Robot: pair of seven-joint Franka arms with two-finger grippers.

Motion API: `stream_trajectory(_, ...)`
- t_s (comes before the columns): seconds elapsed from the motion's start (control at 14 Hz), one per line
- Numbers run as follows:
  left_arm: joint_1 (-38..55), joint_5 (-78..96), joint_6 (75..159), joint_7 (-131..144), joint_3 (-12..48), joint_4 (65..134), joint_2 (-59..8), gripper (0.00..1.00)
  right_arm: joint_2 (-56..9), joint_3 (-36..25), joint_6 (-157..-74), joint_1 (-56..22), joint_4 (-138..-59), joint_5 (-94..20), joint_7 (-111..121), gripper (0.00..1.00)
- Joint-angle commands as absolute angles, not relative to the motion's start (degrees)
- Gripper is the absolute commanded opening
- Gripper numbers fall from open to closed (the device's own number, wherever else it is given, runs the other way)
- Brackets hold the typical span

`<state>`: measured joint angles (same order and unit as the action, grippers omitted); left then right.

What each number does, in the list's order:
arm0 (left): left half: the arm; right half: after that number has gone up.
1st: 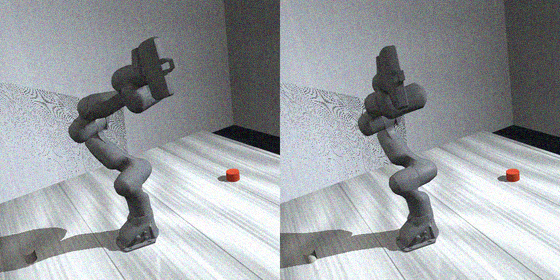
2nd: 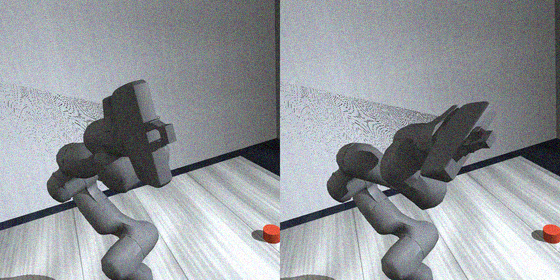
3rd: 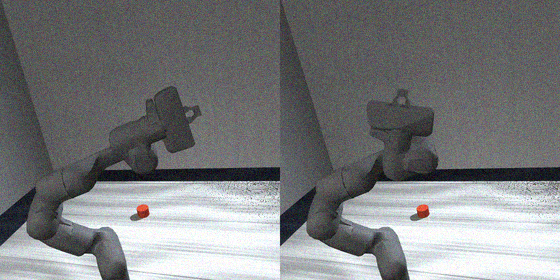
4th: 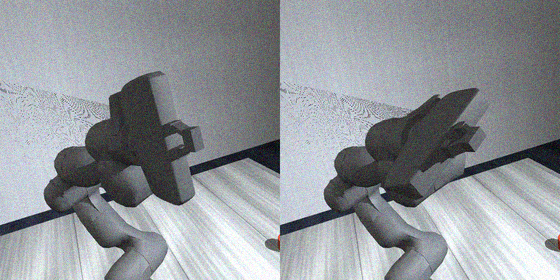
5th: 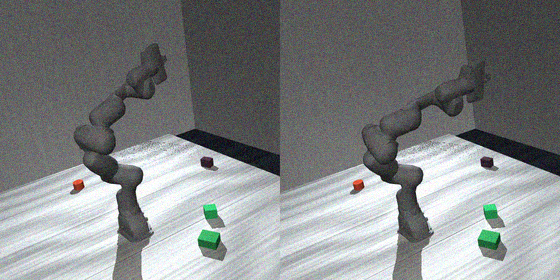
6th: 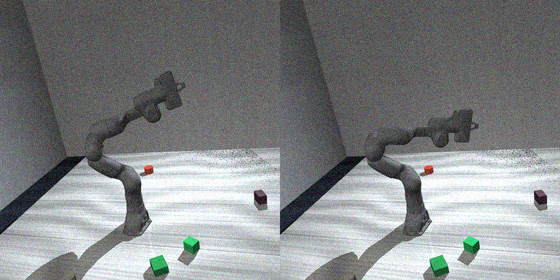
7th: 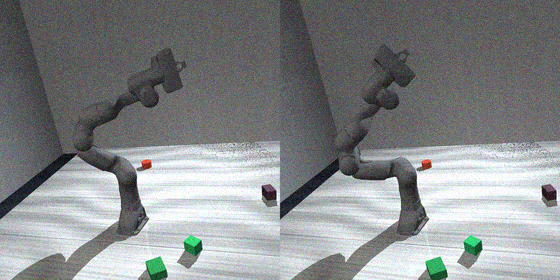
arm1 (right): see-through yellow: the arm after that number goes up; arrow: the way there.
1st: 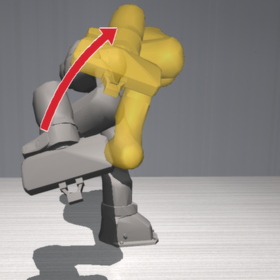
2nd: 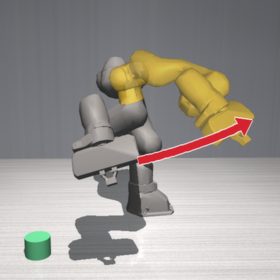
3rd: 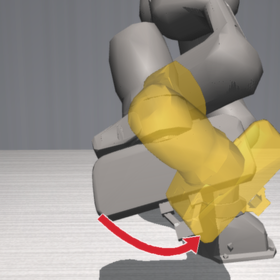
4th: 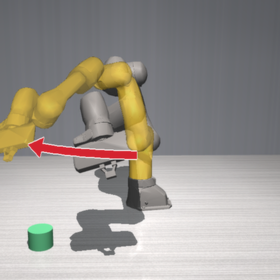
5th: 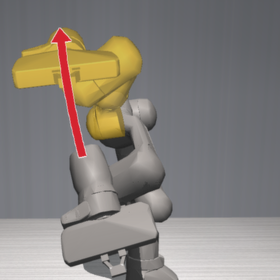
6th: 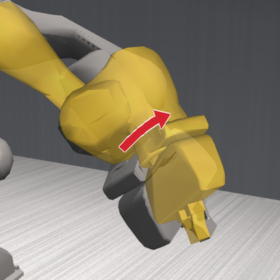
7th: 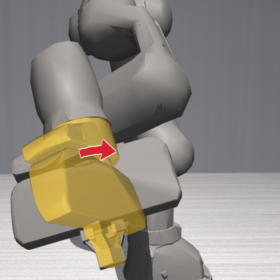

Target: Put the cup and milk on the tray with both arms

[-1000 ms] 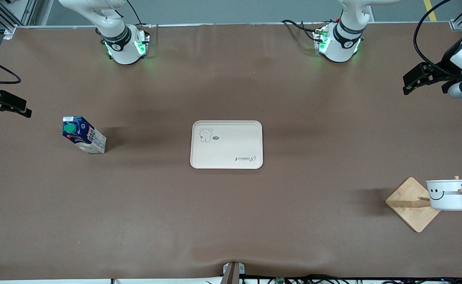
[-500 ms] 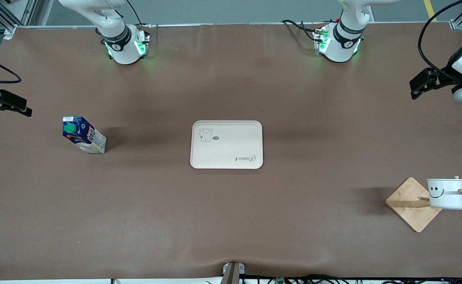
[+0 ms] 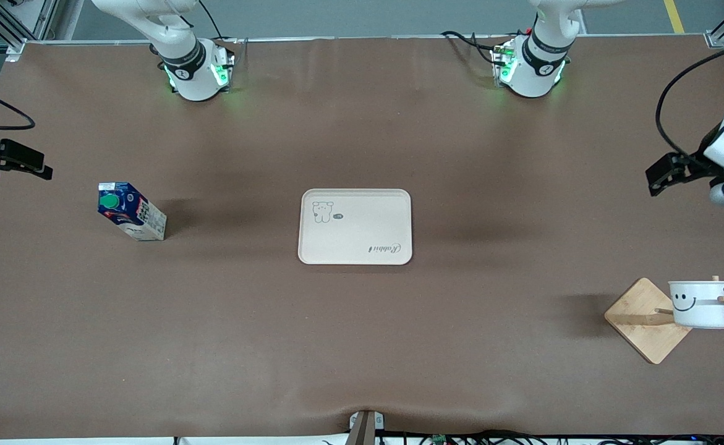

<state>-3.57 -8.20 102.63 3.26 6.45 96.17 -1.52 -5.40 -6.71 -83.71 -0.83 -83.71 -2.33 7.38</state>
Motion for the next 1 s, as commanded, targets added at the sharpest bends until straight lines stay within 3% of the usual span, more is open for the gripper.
stream_trajectory(0.0,-5.09,-9.23,111.50,2.46,6.59,102.99,-0.18,1.00,-5.71,-6.33,-82.71,-0.26,-83.50,-1.67,7.38,1.00)
stream_trajectory(0.64,-15.82,-8.96,148.15,3.42,6.77,121.98,0.27,1.00,-11.51,-6.33,-82.53,-0.26,-84.81,-2.64,6.77,1.00)
stream_trajectory(0.93,-16.17,-8.17,151.08,6.31,6.85,122.96,-0.53,1.00,-11.95,-6.33,-82.53,-0.97,-87.54,-2.64,6.42,1.00)
